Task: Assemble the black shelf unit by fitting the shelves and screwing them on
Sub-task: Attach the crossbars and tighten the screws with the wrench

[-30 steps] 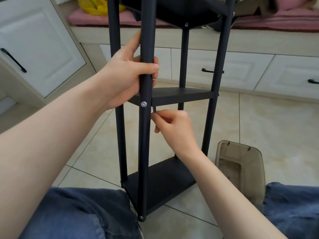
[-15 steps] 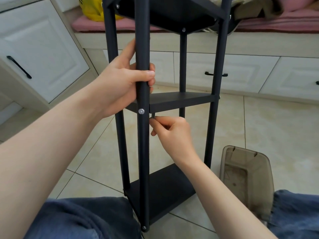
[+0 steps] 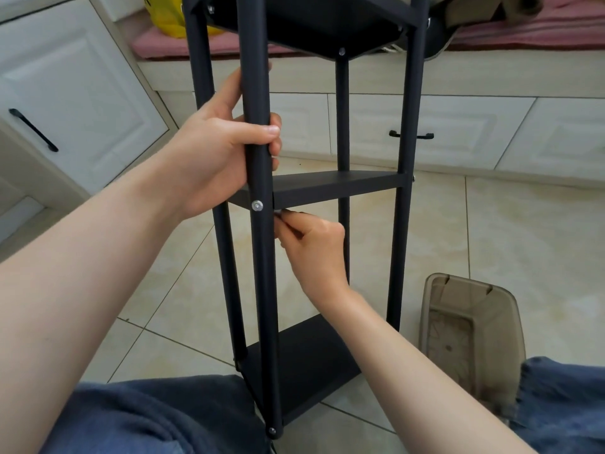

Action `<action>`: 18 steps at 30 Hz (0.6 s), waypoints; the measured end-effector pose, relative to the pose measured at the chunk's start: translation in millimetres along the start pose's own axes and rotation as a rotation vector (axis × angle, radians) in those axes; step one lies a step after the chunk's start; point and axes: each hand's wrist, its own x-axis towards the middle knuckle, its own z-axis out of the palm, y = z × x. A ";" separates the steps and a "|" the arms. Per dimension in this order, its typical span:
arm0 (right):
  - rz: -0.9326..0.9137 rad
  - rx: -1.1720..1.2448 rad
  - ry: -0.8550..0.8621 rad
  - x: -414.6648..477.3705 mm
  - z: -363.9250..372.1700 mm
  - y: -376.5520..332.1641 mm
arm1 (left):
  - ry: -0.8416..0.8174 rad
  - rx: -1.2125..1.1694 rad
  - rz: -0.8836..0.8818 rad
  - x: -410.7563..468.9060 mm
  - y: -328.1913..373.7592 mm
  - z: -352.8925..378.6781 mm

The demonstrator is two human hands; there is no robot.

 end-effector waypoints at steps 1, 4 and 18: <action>-0.011 0.001 0.012 1.1 2.5 1.5 | -0.003 0.000 -0.002 1.4 -0.4 -1.7; -0.043 0.004 0.028 6.7 11.0 3.5 | 0.011 0.014 0.002 7.0 -2.0 -7.6; 0.114 0.046 -0.285 24.6 32.3 20.6 | 0.041 0.026 -0.011 17.5 -6.0 -23.5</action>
